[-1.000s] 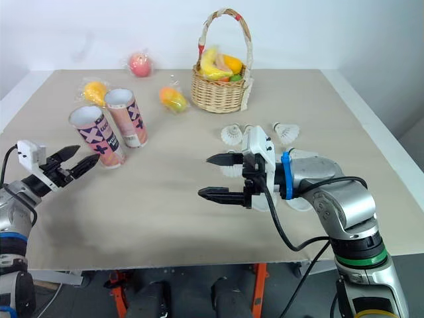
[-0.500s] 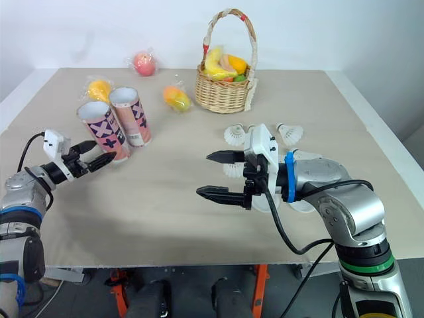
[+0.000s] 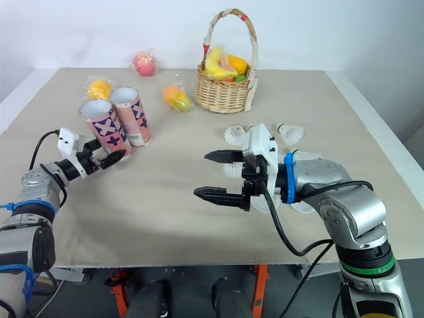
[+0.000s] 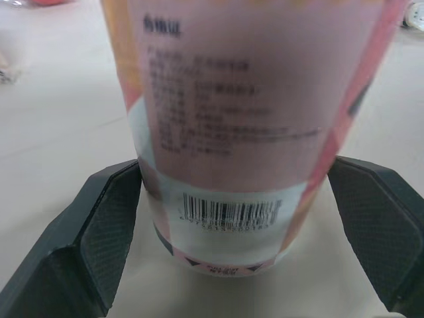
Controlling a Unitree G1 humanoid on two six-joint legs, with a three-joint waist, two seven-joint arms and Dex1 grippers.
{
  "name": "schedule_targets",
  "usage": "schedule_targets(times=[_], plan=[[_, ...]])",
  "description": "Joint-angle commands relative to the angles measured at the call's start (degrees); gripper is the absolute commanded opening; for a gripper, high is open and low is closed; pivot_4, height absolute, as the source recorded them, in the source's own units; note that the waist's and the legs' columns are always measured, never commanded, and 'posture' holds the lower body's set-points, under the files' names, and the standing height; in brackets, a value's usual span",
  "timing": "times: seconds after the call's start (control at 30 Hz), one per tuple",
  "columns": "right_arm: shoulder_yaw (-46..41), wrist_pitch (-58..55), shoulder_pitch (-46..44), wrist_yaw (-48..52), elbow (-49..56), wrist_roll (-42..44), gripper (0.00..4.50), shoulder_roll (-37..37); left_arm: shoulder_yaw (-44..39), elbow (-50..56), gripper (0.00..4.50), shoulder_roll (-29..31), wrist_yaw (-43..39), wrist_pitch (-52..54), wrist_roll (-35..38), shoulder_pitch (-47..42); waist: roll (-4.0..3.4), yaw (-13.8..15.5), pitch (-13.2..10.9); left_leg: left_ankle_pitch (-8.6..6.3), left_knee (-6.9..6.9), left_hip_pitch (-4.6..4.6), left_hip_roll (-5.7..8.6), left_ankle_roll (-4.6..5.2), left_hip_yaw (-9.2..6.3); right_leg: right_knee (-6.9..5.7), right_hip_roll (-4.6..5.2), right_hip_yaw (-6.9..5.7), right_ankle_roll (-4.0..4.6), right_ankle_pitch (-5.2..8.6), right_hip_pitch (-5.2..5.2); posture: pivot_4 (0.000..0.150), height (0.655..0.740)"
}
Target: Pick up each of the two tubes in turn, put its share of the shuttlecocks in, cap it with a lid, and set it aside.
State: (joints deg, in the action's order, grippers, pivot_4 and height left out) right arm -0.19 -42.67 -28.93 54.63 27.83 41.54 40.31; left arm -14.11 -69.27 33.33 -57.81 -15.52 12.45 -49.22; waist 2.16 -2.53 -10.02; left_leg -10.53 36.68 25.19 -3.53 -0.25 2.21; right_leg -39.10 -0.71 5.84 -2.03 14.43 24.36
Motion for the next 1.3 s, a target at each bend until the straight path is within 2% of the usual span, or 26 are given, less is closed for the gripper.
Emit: schedule_targets(times=[0.03,0.07,0.4,0.63,0.77,0.87,0.93,1.1,1.3], plan=[[-1.83,0.21,-0.09,-0.41,2.10,1.37,4.50,0.87,-1.55,0.19,3.38,-0.51,1.05,-1.84,0.83,-1.49,0.00,0.00,0.00,0.00,0.00,0.00,0.01,0.00,0.00,0.00,0.00,0.00,0.00,0.00,0.00,0.150,0.7371],[-1.77,0.20,-0.16,-0.45,2.09,1.42,4.50,0.92,-1.56,0.20,3.12,-0.52,1.51,-2.22,0.61,-1.45,0.00,0.00,0.00,0.00,0.01,0.00,0.01,0.00,-0.01,0.00,0.00,0.00,0.00,0.00,-0.01,0.150,0.7371],[-1.68,0.04,-0.13,-0.61,2.12,2.26,4.50,1.53,-4.16,6.06,3.12,1.36,-1.70,-3.12,3.60,3.40,0.00,-0.10,0.00,0.00,0.01,0.00,-0.01,0.00,-0.02,-0.01,0.00,-0.01,0.00,0.00,-0.01,0.150,0.7371],[-2.23,0.70,0.97,-1.30,0.05,1.37,4.50,1.84,2.36,24.64,3.12,8.72,-16.57,5.99,2.83,14.26,0.00,-0.13,0.00,0.00,-0.02,-0.01,-0.03,0.00,-0.03,-0.02,0.01,-0.04,0.04,-0.01,0.00,0.150,0.7371],[0.20,1.04,2.68,-6.99,-2.10,-4.85,4.50,0.98,7.26,33.99,3.12,14.94,-22.81,8.32,0.64,17.31,0.00,-0.02,0.03,0.02,0.01,-0.05,-0.04,-0.02,-0.03,-0.04,0.03,-0.07,0.07,0.01,-0.04,0.150,0.7371],[-0.38,-1.56,4.36,-11.88,-1.04,-4.99,4.50,-1.18,9.59,39.15,3.12,18.12,-25.90,10.88,0.15,16.86,0.01,0.00,0.03,0.09,0.02,-0.06,-0.04,-0.04,0.00,-0.05,0.08,-0.10,0.05,0.00,-0.05,0.150,0.7371],[0.21,-5.35,5.80,-18.85,0.89,-5.34,4.50,-4.80,11.90,41.88,3.12,20.37,-28.22,11.60,-1.19,15.97,0.07,-0.06,0.07,0.10,0.01,-0.06,-0.10,-0.04,0.00,-0.05,0.03,-0.13,0.06,0.01,-0.03,0.150,0.7371],[3.52,-12.05,7.34,-34.12,1.58,-10.01,4.50,-14.73,16.10,44.89,3.12,22.49,-31.59,13.88,-3.02,14.91,0.06,-0.15,0.07,0.10,-0.05,-0.06,-0.15,-0.03,-0.01,-0.12,-0.03,-0.15,0.15,0.05,0.04,0.150,0.7371],[6.26,-11.75,4.93,-40.51,-3.31,-16.79,4.50,-19.20,18.88,45.05,3.12,22.60,-33.46,13.90,-4.56,13.81,0.06,-0.17,0.08,0.10,-0.02,-0.06,-0.11,-0.03,0.02,-0.12,0.01,-0.10,0.12,0.05,0.03,0.150,0.7371]])
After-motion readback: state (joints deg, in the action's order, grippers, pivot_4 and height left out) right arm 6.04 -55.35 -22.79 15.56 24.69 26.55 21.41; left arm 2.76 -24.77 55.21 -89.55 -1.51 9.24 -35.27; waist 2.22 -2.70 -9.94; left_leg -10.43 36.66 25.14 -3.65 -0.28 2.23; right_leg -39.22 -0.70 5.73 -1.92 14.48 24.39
